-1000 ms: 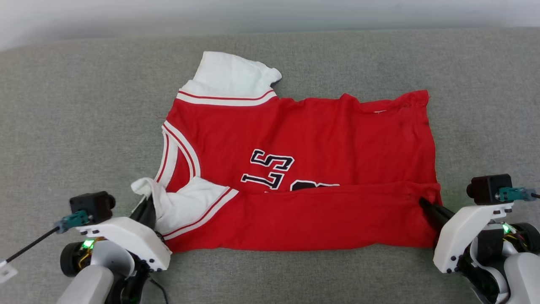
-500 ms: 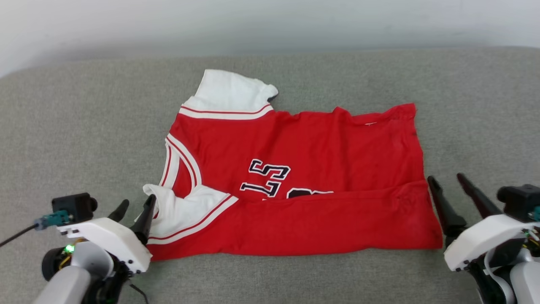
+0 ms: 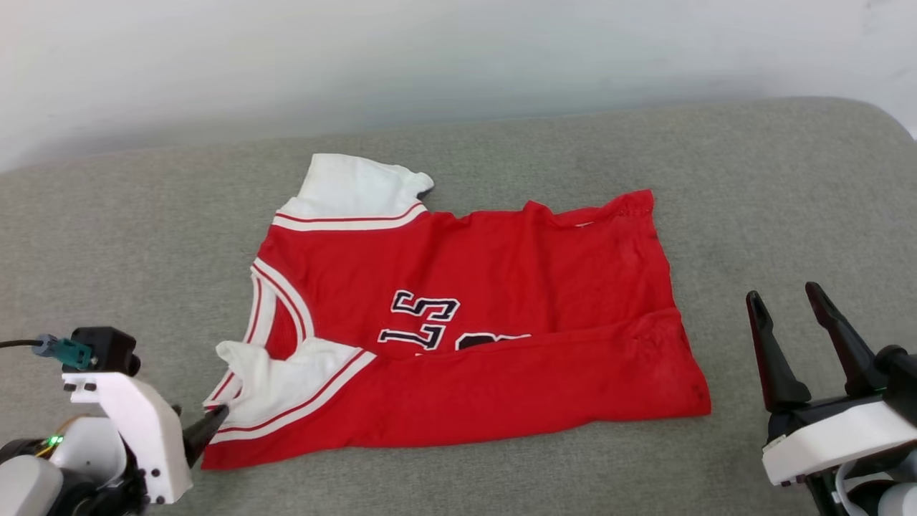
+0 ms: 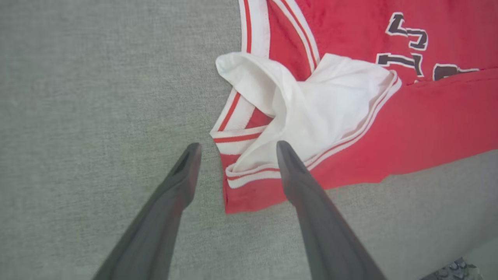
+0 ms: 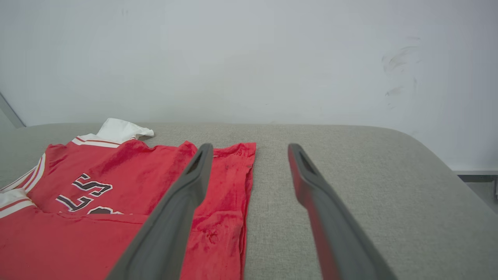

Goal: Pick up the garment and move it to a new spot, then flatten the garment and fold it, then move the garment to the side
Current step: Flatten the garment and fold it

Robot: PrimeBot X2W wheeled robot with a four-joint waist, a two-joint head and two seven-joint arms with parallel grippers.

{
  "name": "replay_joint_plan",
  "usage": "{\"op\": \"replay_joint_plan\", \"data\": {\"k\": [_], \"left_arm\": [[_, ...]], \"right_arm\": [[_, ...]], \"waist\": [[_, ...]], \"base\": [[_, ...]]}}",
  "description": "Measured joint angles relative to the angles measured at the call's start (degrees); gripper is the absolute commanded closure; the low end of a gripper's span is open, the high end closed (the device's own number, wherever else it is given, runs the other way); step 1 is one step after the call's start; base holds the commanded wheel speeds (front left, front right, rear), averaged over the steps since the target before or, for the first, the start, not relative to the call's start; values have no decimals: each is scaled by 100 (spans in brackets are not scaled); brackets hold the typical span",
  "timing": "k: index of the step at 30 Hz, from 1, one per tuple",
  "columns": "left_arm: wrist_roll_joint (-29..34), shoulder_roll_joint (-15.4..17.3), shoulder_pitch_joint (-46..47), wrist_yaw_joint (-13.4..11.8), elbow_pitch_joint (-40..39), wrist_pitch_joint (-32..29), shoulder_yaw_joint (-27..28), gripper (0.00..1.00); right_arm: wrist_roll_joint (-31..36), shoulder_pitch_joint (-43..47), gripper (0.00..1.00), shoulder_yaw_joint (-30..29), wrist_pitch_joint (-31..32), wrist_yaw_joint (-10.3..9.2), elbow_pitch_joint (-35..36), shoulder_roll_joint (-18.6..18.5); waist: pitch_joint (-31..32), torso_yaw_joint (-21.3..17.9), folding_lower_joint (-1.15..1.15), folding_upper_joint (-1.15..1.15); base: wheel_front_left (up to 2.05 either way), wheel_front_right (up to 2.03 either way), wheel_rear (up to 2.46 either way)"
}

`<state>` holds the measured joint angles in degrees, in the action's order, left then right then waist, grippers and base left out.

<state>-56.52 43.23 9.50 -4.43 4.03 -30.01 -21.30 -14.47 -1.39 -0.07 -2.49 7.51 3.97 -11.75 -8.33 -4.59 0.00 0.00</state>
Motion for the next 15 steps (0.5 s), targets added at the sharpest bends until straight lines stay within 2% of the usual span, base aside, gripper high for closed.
{"op": "replay_joint_plan", "data": {"k": [5, 12, 13, 15], "left_arm": [[-270, 148, -197, -221, 22, -576, -36, 0], [-490, -35, -124, -214, 358, -591, 36, 2], [-552, -67, -96, -198, 425, -625, 29, 52], [-643, -129, -54, -130, 553, -635, 43, 100]], "right_arm": [[15, 53, 0, -3, 97, 0, 213, 174], [-45, 40, 0, 13, 144, 0, 234, 254], [-80, 24, 0, 8, 169, 0, 220, 254], [-187, 16, 0, -12, 278, 0, 202, 249]], "waist": [[-166, -178, 0, 0], [-498, -370, -1, 0], [-531, -392, -1, 0], [-573, -422, -2, 0]], "base": [[0, 0, 0], [0, 0, 0], [0, 0, 0], [0, 0, 0]]}}
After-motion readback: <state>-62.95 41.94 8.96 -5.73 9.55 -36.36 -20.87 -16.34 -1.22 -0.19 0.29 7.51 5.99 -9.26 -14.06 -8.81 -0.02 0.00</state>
